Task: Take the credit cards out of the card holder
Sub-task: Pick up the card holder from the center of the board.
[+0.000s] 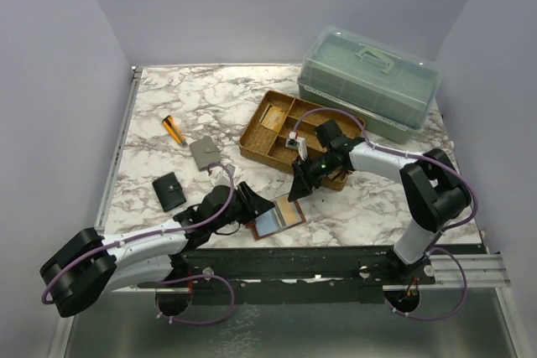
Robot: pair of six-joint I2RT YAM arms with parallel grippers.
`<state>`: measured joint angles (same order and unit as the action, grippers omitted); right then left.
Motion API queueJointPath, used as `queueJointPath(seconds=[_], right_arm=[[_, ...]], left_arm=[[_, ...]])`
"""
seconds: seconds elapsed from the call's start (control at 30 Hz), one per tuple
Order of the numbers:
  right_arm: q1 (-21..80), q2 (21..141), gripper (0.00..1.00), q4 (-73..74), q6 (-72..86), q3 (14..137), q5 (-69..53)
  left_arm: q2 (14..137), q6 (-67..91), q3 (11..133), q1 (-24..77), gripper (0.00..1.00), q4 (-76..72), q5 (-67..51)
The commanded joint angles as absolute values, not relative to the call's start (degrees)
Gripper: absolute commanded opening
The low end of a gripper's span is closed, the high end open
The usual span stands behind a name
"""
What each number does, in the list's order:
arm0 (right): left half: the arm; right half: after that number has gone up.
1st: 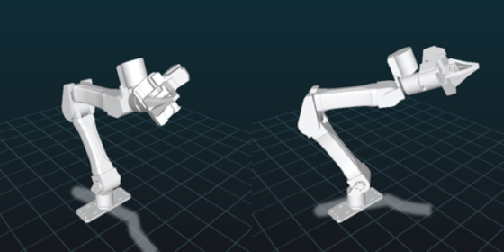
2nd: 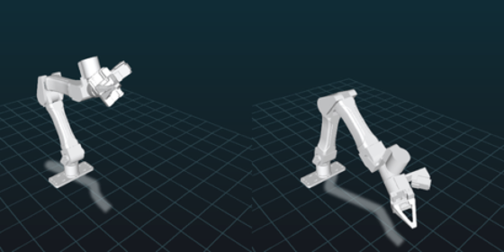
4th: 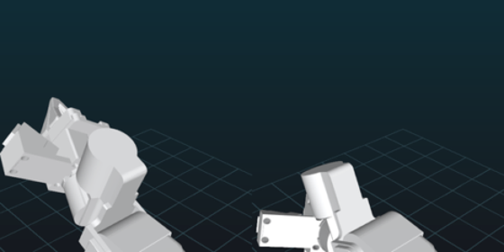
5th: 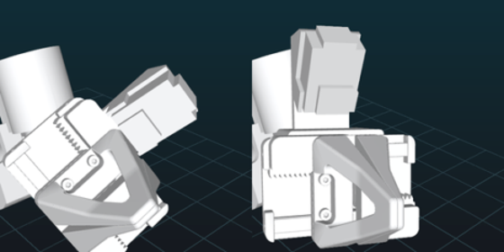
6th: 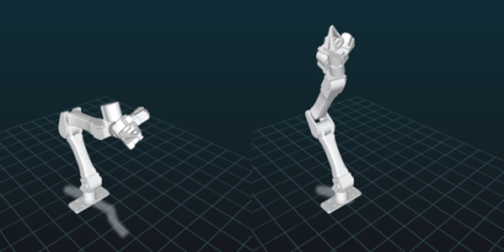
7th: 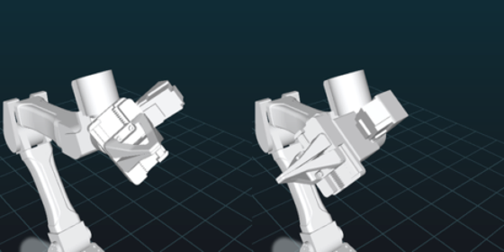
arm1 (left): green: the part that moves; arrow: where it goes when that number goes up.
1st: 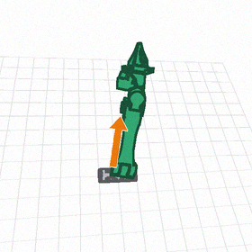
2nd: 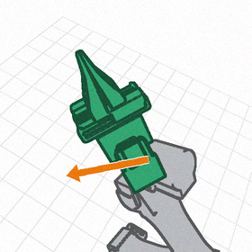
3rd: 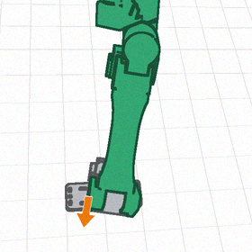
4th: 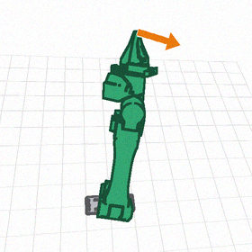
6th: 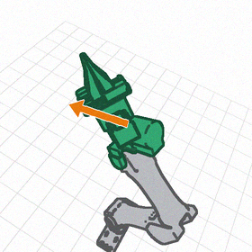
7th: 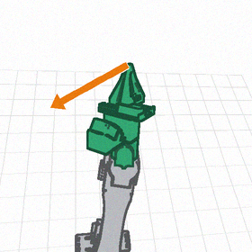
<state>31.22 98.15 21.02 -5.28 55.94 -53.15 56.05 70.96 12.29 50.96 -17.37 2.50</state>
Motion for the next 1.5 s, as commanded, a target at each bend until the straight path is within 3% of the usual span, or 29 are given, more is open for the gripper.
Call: queueJointPath(seconds=[0.0,0.7,0.83,1.47], right_arm=[[31.38,99.81,0.44,17.67,-1.76,55.02,-50.68],[32.3,104.33,0.44,17.2,-0.18,55.28,-48.96],[32.6,104.74,0.43,17.4,-0.18,55.42,-49.22],[32.78,104.54,0.32,17.23,2.34,55.73,-53.99]], left_arm=[[60.06,72.03,11.01,50.74,0.39,-24.32,0.62],[71.16,72.86,10.29,50.73,0.38,-31.5,0.09],[72.65,72.86,10.03,50.78,0.33,-32.22,0.09],[80.32,72.16,11.49,50.72,0.25,-37.53,-2.66]])
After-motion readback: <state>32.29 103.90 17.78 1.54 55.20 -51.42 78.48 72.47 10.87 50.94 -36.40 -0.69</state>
